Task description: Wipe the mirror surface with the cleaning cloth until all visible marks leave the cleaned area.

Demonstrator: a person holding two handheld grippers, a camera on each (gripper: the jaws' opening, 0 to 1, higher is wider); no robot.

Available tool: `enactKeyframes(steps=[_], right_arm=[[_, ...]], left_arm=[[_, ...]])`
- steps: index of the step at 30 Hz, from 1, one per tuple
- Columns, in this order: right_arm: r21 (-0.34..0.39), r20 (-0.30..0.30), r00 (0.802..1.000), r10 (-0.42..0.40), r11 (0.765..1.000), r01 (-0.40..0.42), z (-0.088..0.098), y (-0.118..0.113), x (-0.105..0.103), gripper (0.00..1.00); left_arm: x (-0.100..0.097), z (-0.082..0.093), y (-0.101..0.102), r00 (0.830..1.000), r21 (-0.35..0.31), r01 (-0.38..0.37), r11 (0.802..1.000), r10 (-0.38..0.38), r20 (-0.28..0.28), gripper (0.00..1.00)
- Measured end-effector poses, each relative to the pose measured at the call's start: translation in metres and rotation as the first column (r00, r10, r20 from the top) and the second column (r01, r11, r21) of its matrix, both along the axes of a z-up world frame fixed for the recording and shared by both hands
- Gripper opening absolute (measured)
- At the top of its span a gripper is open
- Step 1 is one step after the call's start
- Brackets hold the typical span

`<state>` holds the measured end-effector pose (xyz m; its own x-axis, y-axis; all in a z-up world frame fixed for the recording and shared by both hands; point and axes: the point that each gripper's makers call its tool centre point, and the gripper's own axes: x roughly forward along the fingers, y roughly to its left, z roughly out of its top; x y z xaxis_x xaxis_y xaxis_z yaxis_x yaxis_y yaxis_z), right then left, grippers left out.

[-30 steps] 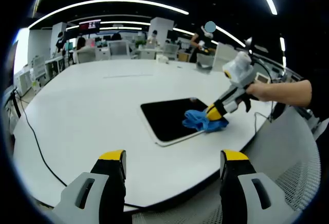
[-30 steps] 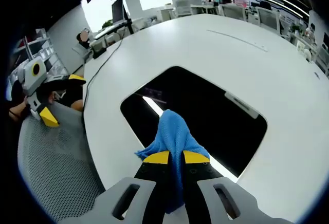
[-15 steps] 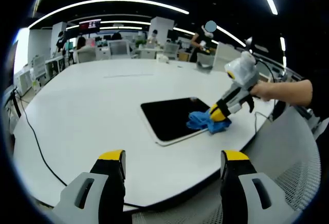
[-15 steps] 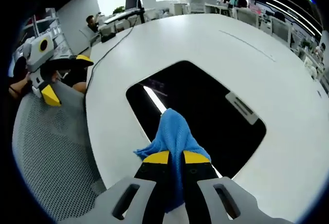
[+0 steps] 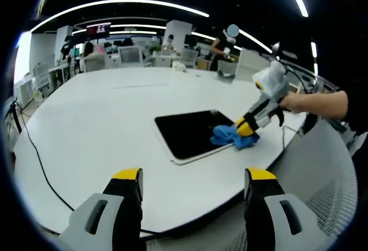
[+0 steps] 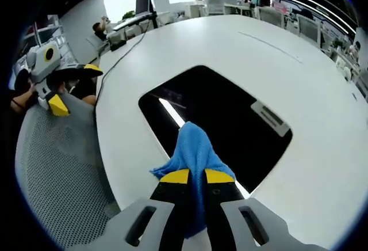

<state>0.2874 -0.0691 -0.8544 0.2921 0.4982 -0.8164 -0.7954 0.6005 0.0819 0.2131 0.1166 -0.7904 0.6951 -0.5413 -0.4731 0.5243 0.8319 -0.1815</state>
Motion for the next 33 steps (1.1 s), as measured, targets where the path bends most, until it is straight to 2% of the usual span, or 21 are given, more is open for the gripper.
enactKeyframes(steps=[3, 5, 8, 13, 19, 22, 33], right_arm=[[-0.001, 0.001, 1.0, -0.002, 1.0, 0.002, 0.0, -0.0017, -0.0005, 0.03], [0.006, 0.001, 1.0, -0.008, 1.0, 0.008, 0.0, -0.0021, 0.0, 0.03], [0.009, -0.002, 1.0, -0.012, 1.0, 0.012, 0.0002, -0.0028, 0.0001, 0.03], [0.014, -0.01, 1.0, -0.015, 1.0, 0.015, 0.0002, -0.0038, 0.0003, 0.03], [0.015, -0.012, 1.0, -0.01, 1.0, 0.01, 0.0002, -0.0039, -0.0003, 0.03], [0.019, -0.013, 1.0, -0.007, 1.0, 0.007, 0.0002, -0.0039, -0.0003, 0.03], [0.028, -0.015, 1.0, -0.012, 1.0, 0.013, 0.0004, -0.0091, -0.0002, 0.03]], left_arm=[[-0.002, -0.0019, -0.0025, 1.0, 0.038, 0.027, 0.999, -0.027, -0.007, 0.73], [-0.0018, -0.0009, -0.0029, 0.999, 0.083, 0.044, 0.996, -0.046, 0.012, 0.7], [-0.0021, -0.0024, -0.0023, 0.999, 0.082, 0.046, 0.996, -0.047, 0.0, 0.71], [-0.0015, -0.0004, -0.0037, 0.998, 0.088, 0.061, 0.994, -0.062, 0.01, 0.74], [-0.0041, -0.0029, -0.0038, 0.998, 0.089, 0.065, 0.994, -0.064, -0.019, 0.76], [-0.0061, -0.0034, -0.0048, 0.997, 0.123, 0.073, 0.99, -0.071, -0.02, 0.76], [-0.0102, -0.0029, -0.0075, 0.997, 0.149, 0.075, 0.986, -0.074, -0.013, 0.79]])
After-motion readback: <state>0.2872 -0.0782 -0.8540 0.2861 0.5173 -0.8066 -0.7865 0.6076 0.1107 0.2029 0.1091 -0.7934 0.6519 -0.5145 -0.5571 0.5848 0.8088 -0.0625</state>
